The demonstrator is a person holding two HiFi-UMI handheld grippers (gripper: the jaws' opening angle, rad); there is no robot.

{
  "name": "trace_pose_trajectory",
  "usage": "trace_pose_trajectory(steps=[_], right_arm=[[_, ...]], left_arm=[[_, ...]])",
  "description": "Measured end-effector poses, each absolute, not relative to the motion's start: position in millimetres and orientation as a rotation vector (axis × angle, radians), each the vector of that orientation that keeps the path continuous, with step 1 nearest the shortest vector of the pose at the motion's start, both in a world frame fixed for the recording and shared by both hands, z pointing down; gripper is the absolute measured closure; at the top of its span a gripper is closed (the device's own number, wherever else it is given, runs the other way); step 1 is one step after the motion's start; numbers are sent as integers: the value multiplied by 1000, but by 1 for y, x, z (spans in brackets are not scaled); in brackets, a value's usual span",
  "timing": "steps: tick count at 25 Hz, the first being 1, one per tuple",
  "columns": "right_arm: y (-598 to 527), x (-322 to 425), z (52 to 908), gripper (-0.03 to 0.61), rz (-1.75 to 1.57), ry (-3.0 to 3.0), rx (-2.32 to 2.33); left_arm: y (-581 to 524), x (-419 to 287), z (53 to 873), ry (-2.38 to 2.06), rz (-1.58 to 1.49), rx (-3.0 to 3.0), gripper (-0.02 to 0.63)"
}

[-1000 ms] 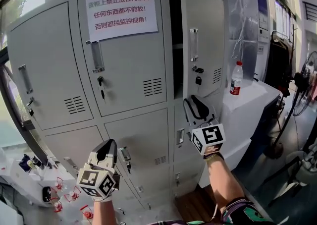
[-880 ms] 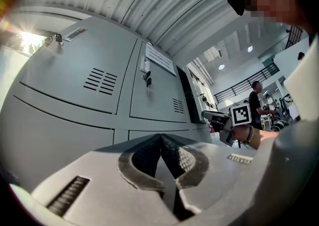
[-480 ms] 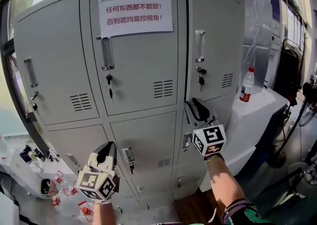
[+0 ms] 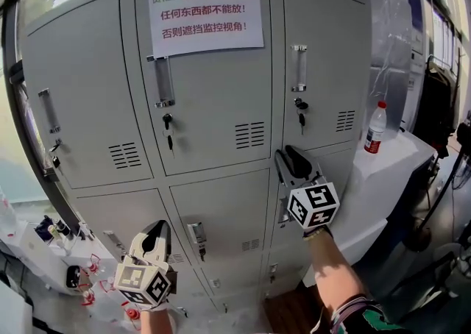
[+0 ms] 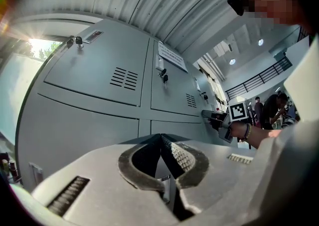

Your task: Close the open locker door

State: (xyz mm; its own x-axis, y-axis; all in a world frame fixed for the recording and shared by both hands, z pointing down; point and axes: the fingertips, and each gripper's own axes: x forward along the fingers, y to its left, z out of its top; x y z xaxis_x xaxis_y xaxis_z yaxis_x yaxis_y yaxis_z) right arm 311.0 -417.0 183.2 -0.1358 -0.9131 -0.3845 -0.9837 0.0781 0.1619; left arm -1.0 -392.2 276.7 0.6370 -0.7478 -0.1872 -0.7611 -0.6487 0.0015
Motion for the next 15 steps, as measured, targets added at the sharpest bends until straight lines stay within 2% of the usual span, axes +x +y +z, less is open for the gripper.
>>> trace_pose_trajectory(steps=[15], right_arm=[[-407,292,180,491,561,2108,-1977]], left_arm=[[-385,-63,296,1363,256,-2775,592]])
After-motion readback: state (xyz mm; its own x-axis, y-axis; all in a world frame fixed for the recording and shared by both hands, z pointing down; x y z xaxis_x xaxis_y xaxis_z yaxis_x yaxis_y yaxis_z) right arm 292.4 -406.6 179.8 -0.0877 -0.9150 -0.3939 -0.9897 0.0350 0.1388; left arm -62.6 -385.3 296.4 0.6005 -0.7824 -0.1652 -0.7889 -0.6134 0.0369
